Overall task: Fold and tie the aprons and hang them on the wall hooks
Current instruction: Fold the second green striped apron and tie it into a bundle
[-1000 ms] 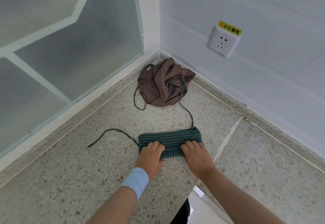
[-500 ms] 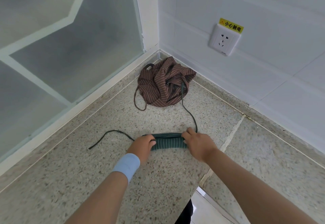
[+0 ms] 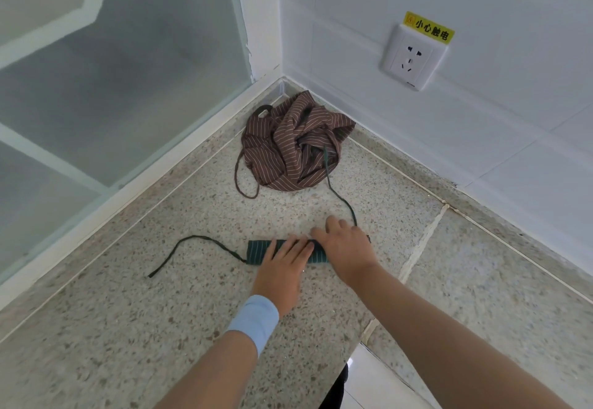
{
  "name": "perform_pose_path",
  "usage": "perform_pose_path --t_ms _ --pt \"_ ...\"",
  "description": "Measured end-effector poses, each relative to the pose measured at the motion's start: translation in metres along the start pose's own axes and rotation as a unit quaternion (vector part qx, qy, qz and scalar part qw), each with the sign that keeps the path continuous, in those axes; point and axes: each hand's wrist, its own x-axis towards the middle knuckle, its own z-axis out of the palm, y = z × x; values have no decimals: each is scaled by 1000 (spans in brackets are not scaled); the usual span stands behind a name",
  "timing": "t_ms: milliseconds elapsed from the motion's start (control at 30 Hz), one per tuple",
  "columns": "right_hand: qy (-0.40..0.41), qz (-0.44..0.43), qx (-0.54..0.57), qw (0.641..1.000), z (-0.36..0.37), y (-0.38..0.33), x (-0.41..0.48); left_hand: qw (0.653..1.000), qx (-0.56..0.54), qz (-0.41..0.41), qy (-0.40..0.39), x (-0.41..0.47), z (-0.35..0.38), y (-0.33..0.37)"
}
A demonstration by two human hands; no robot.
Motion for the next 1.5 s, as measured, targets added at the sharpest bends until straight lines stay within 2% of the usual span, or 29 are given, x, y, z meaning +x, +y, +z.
perform_pose_path --t_ms 100,200,300,433,567,633,700,767,800,867,967,1000,1067,1167,1300,1367,1433,1500 --pt "20 6 88 996 14 0 -6 999 20 -15 -31 -1 1 -3" --pt "60 16 159 985 35 14 -21 998 -27 -16 -55 5 -6 -10" --pt "53 -4 126 991 43 23 -30 995 -69 -29 -63 13 -12 -17" --pt "71 15 71 995 40 23 -18 993 -78 -48 -72 21 -20 -15" --pt "2 -30 34 999 17 28 -14 991 -71 -56 -102 20 -35 -9" --pt "-47 -43 63 996 0 34 -15 982 -105 -66 -139 17 -44 -6" --pt "-104 -42 102 988 -17 38 -19 966 -151 -93 -188 12 -58 1" --pt "-125 -44 133 982 -32 40 -23 950 -195 -117 -213 8 -72 8" --pt "-99 -50 133 985 -38 41 -25 942 -220 -130 -218 7 -80 11" --pt "32 -71 84 993 -47 42 -35 921 -277 -157 -226 4 -98 19" --pt "194 -102 21 975 -64 36 -55 861 -406 -200 -232 -2 -126 29" --pt "219 -118 5 968 -72 33 -65 843 -442 -206 -226 -6 -138 34" --pt "210 -125 -3 970 -78 26 -82 798 -519 -213 -223 -12 -155 37" --pt "167 -82 38 982 -84 16 -107 745 -596 -185 -233 -21 -180 49" --pt "284 -30 91 954 -107 13 -119 709 -651 -131 -237 -35 -211 69" --pt "297 -25 168 940 -127 17 -123 693 -674 -87 -240 -43 -223 76" --pt "242 -21 255 936 -147 20 -126 687 -685 -46 -240 -51 -236 85" --pt "212 -31 331 919 -168 24 -129 707 -676 -37 -203 -56 -245 96"
